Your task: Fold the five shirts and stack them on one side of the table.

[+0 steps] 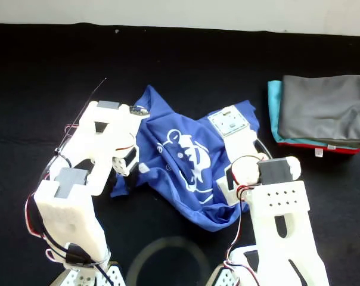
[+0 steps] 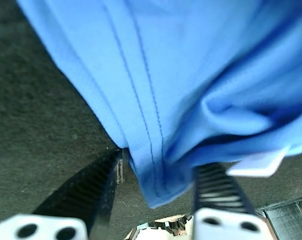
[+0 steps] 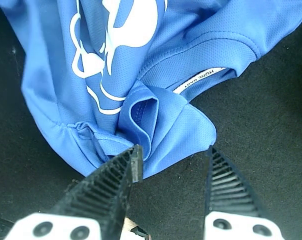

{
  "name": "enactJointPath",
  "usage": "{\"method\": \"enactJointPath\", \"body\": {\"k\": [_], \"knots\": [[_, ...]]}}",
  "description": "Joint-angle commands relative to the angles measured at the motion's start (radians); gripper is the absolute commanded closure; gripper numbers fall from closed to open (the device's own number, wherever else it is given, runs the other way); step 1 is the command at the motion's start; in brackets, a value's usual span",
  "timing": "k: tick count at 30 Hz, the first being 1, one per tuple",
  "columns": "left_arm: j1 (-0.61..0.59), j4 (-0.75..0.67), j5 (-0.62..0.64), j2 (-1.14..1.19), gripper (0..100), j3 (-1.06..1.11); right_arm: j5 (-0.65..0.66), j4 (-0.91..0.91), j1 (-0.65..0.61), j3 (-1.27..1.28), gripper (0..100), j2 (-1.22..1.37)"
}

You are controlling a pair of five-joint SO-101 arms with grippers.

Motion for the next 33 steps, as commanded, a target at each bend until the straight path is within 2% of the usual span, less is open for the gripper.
{"method": "enactJointPath", "body": {"k": [1,10,14,17,21,28,33], "knots": [[0.013,-0.015,0.003,-0.013,98,-0.021,0.006,-0.010,0.012,-0.005,79.7,-0.025],[-0.033,0.199,0.003,-0.016,99,-0.148,-0.020,-0.022,0.012,-0.001,79.7,-0.022],[-0.188,0.305,-0.020,-0.016,99,-0.289,-0.080,-0.041,0.012,0.001,79.7,-0.015],[-0.335,0.356,-0.120,-0.016,99,-0.395,-0.080,-0.041,0.010,0.024,79.7,-0.013],[-0.476,0.381,-0.183,-0.015,99,-0.479,-0.078,-0.094,0.005,0.117,79.7,-0.013],[-0.506,0.374,-0.230,-0.007,99,-0.466,-0.078,-0.303,-0.070,0.282,79.7,-0.012],[-0.506,0.374,-0.227,-0.007,99,-0.463,-0.084,-0.328,-0.079,0.220,79.7,0.139]]}}
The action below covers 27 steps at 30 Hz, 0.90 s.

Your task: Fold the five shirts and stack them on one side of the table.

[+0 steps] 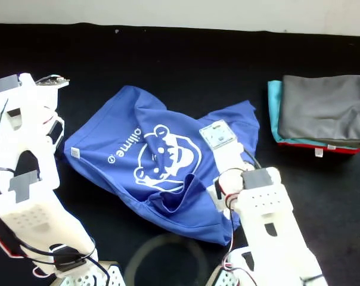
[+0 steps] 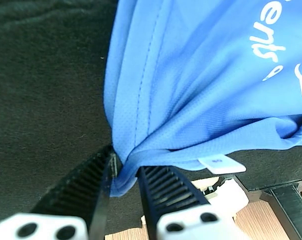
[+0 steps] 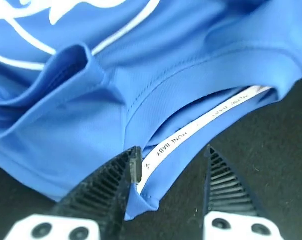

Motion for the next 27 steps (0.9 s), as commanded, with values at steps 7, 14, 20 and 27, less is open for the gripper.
{"method": "enactJointPath", "body": {"k": [7,14,20,27], "knots": [[-0.012,0.015,0.000,-0.015,99,-0.016,-0.006,0.116,-0.191,-0.361,79.7,0.348],[-0.012,0.015,0.000,-0.015,99,-0.016,0.043,0.082,-0.286,-0.487,79.7,0.503],[-0.012,0.014,0.069,-0.007,99,-0.018,0.058,0.061,-0.311,-0.539,79.7,0.657],[-0.010,0.014,0.083,-0.013,99,-0.024,0.049,0.024,-0.311,-0.541,90.7,0.704]]}}
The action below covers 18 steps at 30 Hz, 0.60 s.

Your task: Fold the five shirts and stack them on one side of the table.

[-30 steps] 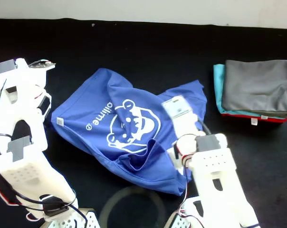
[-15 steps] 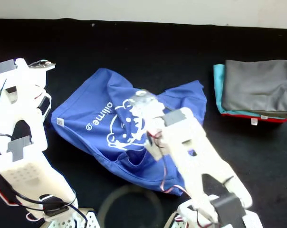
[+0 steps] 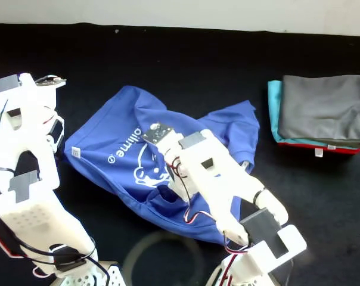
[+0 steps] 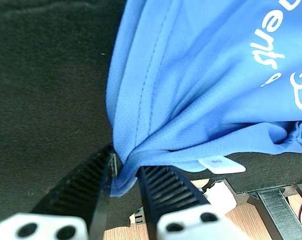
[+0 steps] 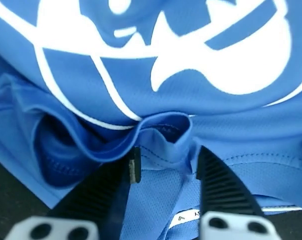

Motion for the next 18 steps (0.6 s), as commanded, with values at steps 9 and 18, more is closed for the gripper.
{"method": "enactJointPath", "body": {"k": [9,18], "knots": [[0.005,0.006,0.006,-0.005,99,-0.024,0.002,0.025,-0.002,-0.047,99.3,-0.196],[0.061,0.044,0.009,-0.036,99,-0.031,0.009,0.108,0.153,-0.056,99.3,-0.556]]}}
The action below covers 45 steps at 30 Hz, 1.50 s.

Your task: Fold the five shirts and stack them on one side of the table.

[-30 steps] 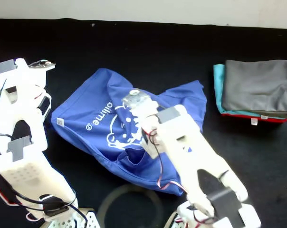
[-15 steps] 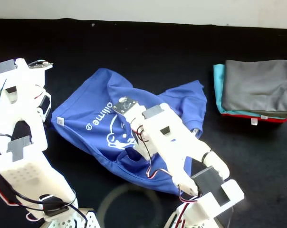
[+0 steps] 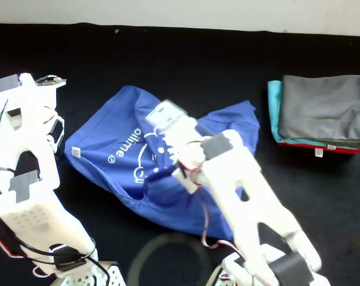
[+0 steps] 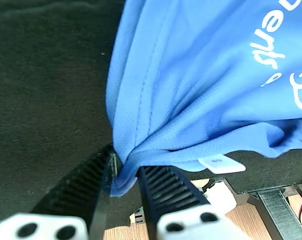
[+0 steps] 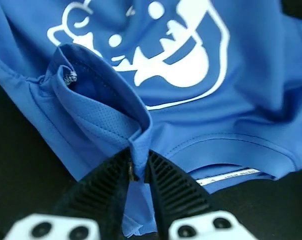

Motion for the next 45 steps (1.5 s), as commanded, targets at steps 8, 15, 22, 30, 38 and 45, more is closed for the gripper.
{"method": "enactJointPath", "body": {"k": [8,15,22,30,38,45], "knots": [[0.097,0.038,0.009,-0.341,99,-0.033,0.002,-0.145,0.372,-0.323,99.3,-0.056],[0.156,0.037,0.009,-0.619,99,-0.041,0.002,-0.001,0.410,-0.679,99.3,0.067],[0.205,0.035,0.009,-0.835,99,-0.042,0.002,0.151,0.410,-1.046,99.3,0.067],[0.199,0.025,0.005,-1.029,99,-0.044,0.008,0.208,0.412,-1.369,99.3,0.065],[0.199,-0.046,0.005,-1.150,99,-0.042,0.009,0.237,0.475,-1.541,99.3,0.065],[0.199,-0.071,0.006,-1.219,99,-0.042,0.005,0.321,0.496,-1.770,99.3,0.065]]}}
